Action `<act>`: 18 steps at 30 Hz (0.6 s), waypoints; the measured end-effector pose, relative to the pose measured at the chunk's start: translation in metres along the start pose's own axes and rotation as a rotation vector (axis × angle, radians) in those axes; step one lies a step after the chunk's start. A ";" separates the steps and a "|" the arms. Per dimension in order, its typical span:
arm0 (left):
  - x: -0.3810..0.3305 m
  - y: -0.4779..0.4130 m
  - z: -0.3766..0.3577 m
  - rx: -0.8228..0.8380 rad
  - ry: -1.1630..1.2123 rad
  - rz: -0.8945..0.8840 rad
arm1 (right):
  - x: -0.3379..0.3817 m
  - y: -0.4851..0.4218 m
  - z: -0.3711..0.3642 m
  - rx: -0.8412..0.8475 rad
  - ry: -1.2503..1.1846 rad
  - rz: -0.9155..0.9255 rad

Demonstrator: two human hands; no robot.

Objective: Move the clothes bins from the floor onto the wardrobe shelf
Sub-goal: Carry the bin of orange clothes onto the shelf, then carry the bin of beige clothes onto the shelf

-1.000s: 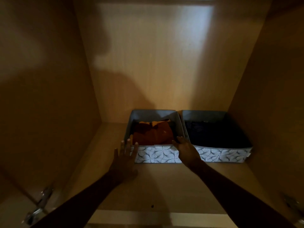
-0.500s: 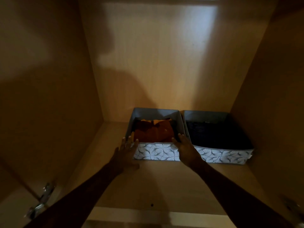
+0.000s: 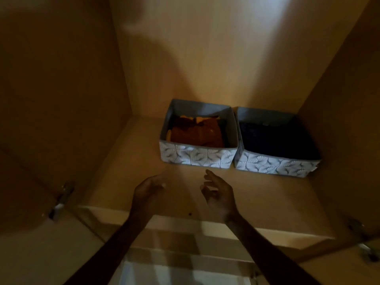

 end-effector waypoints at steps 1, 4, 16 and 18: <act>0.007 0.014 0.006 -0.031 0.030 0.014 | -0.002 0.005 -0.009 0.029 -0.038 -0.004; 0.026 0.053 0.028 -0.113 0.019 0.054 | -0.004 0.022 -0.041 0.154 -0.090 0.040; 0.089 0.318 0.074 -0.803 0.084 0.210 | -0.017 0.129 -0.177 0.913 -0.031 0.037; 0.099 0.374 0.066 -0.923 0.123 0.218 | -0.018 0.161 -0.201 1.036 0.006 0.070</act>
Point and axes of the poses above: each hand's wrist, its own y-axis away from the middle knuckle, its own z-axis out of the back of the hand, x = y × z, the point moved 10 cm from there along -y, towards the middle knuckle, and after that the axes turned 11 degrees about x, right-handed, at the moved point
